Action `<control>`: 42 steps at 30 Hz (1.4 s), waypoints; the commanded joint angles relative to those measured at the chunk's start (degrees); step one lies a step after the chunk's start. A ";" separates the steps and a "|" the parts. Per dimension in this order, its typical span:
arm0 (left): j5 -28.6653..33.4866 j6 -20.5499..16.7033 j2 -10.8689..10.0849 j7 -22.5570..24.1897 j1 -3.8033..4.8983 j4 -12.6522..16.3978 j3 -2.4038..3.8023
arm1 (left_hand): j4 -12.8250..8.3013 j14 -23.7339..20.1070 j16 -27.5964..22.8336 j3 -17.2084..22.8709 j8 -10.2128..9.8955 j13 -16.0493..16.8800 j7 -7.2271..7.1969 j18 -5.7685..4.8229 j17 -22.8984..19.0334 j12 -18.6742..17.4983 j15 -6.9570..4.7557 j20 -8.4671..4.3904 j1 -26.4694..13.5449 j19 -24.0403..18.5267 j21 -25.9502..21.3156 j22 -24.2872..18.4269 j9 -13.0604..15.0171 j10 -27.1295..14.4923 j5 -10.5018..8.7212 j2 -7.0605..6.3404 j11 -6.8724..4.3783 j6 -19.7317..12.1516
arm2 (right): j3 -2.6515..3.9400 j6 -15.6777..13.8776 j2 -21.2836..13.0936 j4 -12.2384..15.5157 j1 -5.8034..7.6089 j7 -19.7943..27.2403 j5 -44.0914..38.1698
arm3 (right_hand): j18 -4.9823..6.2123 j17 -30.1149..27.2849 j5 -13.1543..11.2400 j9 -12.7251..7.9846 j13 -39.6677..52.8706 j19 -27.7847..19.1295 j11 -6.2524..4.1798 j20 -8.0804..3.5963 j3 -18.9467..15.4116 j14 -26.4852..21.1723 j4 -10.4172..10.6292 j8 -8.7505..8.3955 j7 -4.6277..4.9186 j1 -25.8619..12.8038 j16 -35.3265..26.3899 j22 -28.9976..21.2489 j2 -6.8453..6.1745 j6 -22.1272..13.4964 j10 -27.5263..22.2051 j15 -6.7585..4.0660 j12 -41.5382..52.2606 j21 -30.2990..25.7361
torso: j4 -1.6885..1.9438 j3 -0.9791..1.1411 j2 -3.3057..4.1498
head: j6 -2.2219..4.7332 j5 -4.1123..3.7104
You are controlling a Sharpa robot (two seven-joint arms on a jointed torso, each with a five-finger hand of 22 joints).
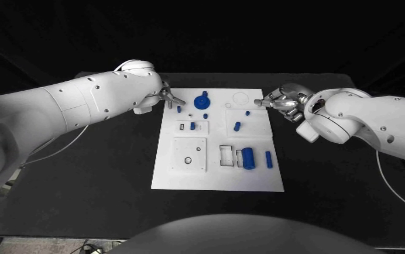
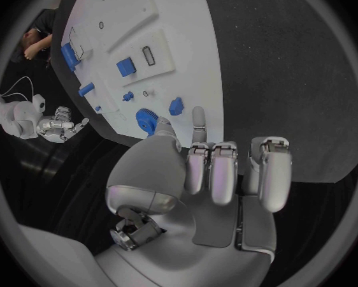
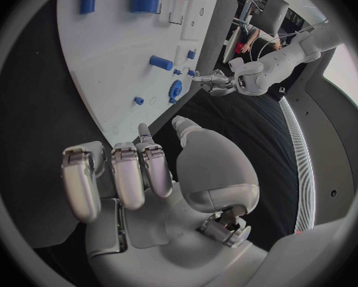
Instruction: Assemble the parts on the task board
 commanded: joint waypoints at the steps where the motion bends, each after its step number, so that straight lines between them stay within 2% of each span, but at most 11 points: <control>1: -0.34 1.14 0.17 1.15 -0.05 -0.19 0.02 | 0.02 5.97 0.15 -0.16 0.22 15.07 -0.19 -0.43 15.09 -0.20 0.05 0.36 0.63 5.92 0.14 15.09 0.09 6.06 -0.34 0.30 -0.03 -0.34 | -0.01 0.66 0.04 0.09 -0.03 0.13 -0.34 | -0.38 15.10 0.03 0.05 15.08 6.10 0.46 0.29 -0.32 6.18 0.11 0.39 0.53 0.48 0.23 15.06 -0.03 -0.01 6.01 0.41 0.16 0.26 | 0.04 0.05 -0.08 | 0.00 0.90; 7: -0.11 0.86 0.35 1.55 -0.12 -0.35 0.02 | -0.02 5.97 0.15 -0.08 0.22 15.07 -0.19 -0.43 15.09 -0.20 0.06 0.37 0.96 5.92 0.14 15.09 0.12 6.06 -0.47 0.46 -0.02 -0.43 | -0.01 0.69 0.06 0.00 -0.03 0.09 -0.34 | -0.38 15.10 0.03 0.05 15.08 6.10 0.46 0.29 -0.32 6.18 0.11 0.39 0.53 0.48 0.23 15.06 -0.03 -0.01 6.01 0.41 0.16 0.26 | 0.03 -0.03 -0.06 | 0.00 0.90; 12: 0.22 1.03 0.59 1.69 -0.15 -0.56 0.02 | -0.02 5.97 0.15 -0.07 0.21 15.07 -0.19 -0.43 15.09 -0.20 0.06 0.37 0.98 5.92 0.14 15.09 0.12 6.06 -0.48 0.48 -0.02 -0.44 | -0.01 0.75 0.15 -0.04 -0.03 0.08 -0.34 | -0.38 15.10 0.03 0.05 15.08 6.10 0.46 0.29 -0.32 6.18 0.11 0.39 0.53 0.48 0.23 15.06 -0.03 -0.01 6.01 0.41 0.16 0.26 | -0.08 0.01 -0.07 | 0.00 0.89; 16: 0.46 1.37 0.76 1.72 -0.16 -0.68 0.02 | -0.04 5.97 0.15 -0.01 0.19 15.07 -0.18 -0.43 15.09 -0.20 0.07 0.38 1.21 5.92 0.14 15.09 0.14 6.06 -0.51 0.58 -0.01 -0.51 | -0.01 0.76 0.15 -0.04 -0.03 0.06 -0.34 | -0.38 15.10 0.03 0.05 15.08 6.10 0.46 0.29 -0.32 6.18 0.11 0.39 0.53 0.48 0.23 15.06 -0.03 -0.01 6.01 0.41 0.16 0.26 | 0.01 0.04 -0.01 | 0.00 0.77; 28: 1.10 2.36 1.26 2.21 -0.20 -1.00 0.02 | -0.15 5.97 0.15 1.25 0.26 15.07 -0.35 -0.43 15.09 -0.20 -0.05 0.50 6.43 5.92 0.14 15.09 0.37 6.06 -0.32 1.52 -0.13 -0.86 | -0.01 0.76 0.22 0.00 -0.03 0.04 -0.34 | -0.38 15.10 0.03 0.05 15.08 6.10 0.46 0.29 -0.32 6.18 0.11 0.39 0.53 0.48 0.23 15.06 -0.03 -0.01 6.01 0.41 0.16 0.26 | -0.01 0.03 -0.03 | 0.00 0.61; 42: 1.52 3.55 1.86 2.35 -0.31 -1.28 0.02 | 0.03 5.97 0.15 1.79 0.30 15.07 -0.40 -0.43 15.09 -0.20 -0.10 0.54 7.59 5.92 0.14 15.09 0.39 6.06 -0.25 2.41 -0.18 -0.82 | -0.01 0.90 0.23 -0.03 -0.03 -0.06 -0.34 | -0.38 15.10 0.03 0.05 15.08 6.10 0.46 0.29 -0.32 6.18 0.11 0.39 0.53 0.48 0.23 15.06 -0.03 -0.01 6.01 0.41 0.16 0.26 | 0.00 0.06 -0.06 | 0.00 0.27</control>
